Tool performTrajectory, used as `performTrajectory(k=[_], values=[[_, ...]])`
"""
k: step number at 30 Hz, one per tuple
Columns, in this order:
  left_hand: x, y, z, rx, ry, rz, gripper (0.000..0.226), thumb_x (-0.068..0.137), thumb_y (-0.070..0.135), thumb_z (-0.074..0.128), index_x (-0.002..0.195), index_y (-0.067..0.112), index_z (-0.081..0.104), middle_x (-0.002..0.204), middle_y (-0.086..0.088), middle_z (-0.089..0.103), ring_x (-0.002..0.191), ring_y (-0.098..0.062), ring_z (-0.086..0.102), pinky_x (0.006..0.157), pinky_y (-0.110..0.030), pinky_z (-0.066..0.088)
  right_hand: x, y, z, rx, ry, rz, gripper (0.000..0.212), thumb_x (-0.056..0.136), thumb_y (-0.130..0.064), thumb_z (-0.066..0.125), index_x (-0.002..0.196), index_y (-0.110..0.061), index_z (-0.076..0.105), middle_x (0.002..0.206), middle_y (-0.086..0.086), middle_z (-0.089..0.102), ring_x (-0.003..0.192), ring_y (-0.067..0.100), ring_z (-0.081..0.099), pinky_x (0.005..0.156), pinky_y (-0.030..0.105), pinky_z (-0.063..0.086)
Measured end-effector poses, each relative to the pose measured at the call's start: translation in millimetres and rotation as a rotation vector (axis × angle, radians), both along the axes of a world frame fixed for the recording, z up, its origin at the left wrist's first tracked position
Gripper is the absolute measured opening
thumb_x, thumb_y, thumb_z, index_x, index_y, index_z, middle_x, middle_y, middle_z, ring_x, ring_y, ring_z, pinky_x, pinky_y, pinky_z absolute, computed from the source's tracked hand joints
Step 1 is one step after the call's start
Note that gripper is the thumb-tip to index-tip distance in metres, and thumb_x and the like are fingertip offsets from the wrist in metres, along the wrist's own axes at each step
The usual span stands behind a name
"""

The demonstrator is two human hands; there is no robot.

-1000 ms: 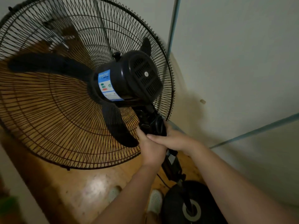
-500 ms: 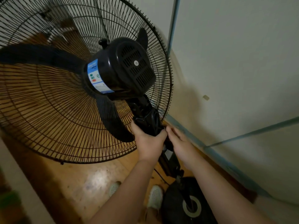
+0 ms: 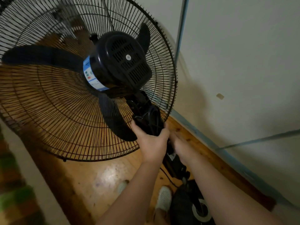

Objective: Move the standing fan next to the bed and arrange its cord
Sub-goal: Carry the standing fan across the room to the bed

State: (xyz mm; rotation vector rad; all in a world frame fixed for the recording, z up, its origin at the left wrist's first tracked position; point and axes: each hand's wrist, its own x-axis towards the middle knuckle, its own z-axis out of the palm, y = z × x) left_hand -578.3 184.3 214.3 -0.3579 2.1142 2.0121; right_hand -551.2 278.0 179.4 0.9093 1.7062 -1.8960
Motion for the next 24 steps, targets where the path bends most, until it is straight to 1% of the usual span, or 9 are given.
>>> performTrajectory(k=[2, 4, 8, 11, 14, 16, 18, 22, 24], values=[[-0.4, 2.5, -1.2, 0.008, 0.005, 0.043, 0.085, 0.077, 0.023, 0.084, 0.130, 0.057, 0.027, 0.122, 0.009, 0.060, 0.114, -0.007, 0.062, 0.096, -0.036, 0.056, 0.0, -3.3, -3.3, 0.006, 0.037, -0.024, 0.049, 0.075, -0.088, 0.039, 0.107, -0.053, 0.054, 0.100, -0.027, 0.059, 0.095, 0.000, 0.057, 0.081, 0.027, 0.044], [-1.2, 3.0, -5.5, -0.005, 0.012, 0.089, 0.083, 0.077, 0.025, 0.084, 0.128, 0.057, 0.028, 0.121, 0.008, 0.061, 0.112, -0.006, 0.063, 0.096, -0.035, 0.057, 1.2, -5.3, -7.6, 0.003, 0.043, -0.024, 0.034, 0.086, -0.080, 0.037, 0.104, -0.055, 0.052, 0.091, -0.033, 0.063, 0.083, -0.008, 0.061, 0.071, 0.017, 0.046], [0.5, 1.6, -12.2, -0.051, 0.035, 0.127, 0.081, 0.075, 0.026, 0.086, 0.129, 0.052, 0.031, 0.122, 0.010, 0.061, 0.114, -0.005, 0.063, 0.095, -0.031, 0.058, 1.0, -7.7, -14.3, -0.046, 0.036, -0.030, 0.063, 0.071, -0.093, 0.039, 0.121, -0.055, 0.049, 0.098, -0.036, 0.057, 0.090, -0.012, 0.053, 0.080, 0.021, 0.043], [2.1, -1.3, -16.4, -0.051, 0.019, 0.117, 0.079, 0.074, 0.033, 0.085, 0.133, 0.046, 0.034, 0.127, 0.004, 0.059, 0.118, -0.014, 0.061, 0.097, -0.038, 0.057, -0.7, -9.5, -16.8, -0.070, 0.019, -0.056, 0.064, 0.063, -0.097, 0.040, 0.115, -0.061, 0.050, 0.096, -0.038, 0.057, 0.091, -0.012, 0.051, 0.080, 0.022, 0.042], [17.4, -5.7, -28.7, -0.091, -0.033, 0.068, 0.074, 0.076, 0.035, 0.083, 0.135, 0.033, 0.038, 0.128, -0.001, 0.056, 0.119, -0.017, 0.060, 0.096, -0.040, 0.057, -2.9, -9.4, -16.2, -0.055, -0.024, -0.066, 0.099, 0.052, -0.103, 0.037, 0.130, -0.045, 0.054, 0.110, -0.015, 0.061, 0.091, 0.002, 0.056, 0.074, 0.026, 0.046], [34.7, -9.0, -40.2, -0.138, -0.106, 0.031, 0.064, 0.079, 0.035, 0.080, 0.130, 0.025, 0.042, 0.124, -0.003, 0.056, 0.115, -0.017, 0.061, 0.091, -0.040, 0.059, -5.5, -9.5, -14.9, -0.015, -0.022, -0.029, 0.112, 0.050, -0.105, 0.032, 0.140, -0.040, 0.051, 0.131, -0.009, 0.059, 0.114, 0.011, 0.058, 0.091, 0.032, 0.048], [46.8, -12.9, -51.0, -0.168, -0.200, 0.012, 0.058, 0.079, 0.041, 0.079, 0.123, 0.026, 0.043, 0.121, -0.002, 0.055, 0.110, -0.014, 0.061, 0.090, -0.039, 0.059, -7.2, -8.8, -12.8, 0.041, -0.048, -0.006, 0.117, 0.049, -0.106, 0.028, 0.141, -0.037, 0.051, 0.138, -0.004, 0.058, 0.127, 0.017, 0.053, 0.105, 0.041, 0.043], [47.6, -18.5, -60.4, -0.035, -0.379, -0.004, 0.065, 0.066, 0.051, 0.083, 0.113, 0.036, 0.040, 0.113, 0.005, 0.061, 0.093, -0.004, 0.066, 0.076, -0.026, 0.057, -6.8, -6.2, -14.2, 0.067, -0.079, -0.009, 0.098, 0.062, -0.099, 0.028, 0.133, -0.037, 0.058, 0.129, -0.005, 0.063, 0.126, 0.018, 0.054, 0.100, 0.037, 0.044], [45.9, -21.0, -65.5, 0.018, -0.437, -0.029, 0.074, 0.062, 0.051, 0.085, 0.116, 0.038, 0.036, 0.112, 0.007, 0.062, 0.091, -0.003, 0.066, 0.069, -0.020, 0.053, -4.8, -5.1, -15.9, 0.057, -0.074, -0.010, 0.092, 0.068, -0.095, 0.031, 0.137, -0.039, 0.055, 0.135, -0.003, 0.061, 0.129, 0.019, 0.052, 0.109, 0.044, 0.041]])
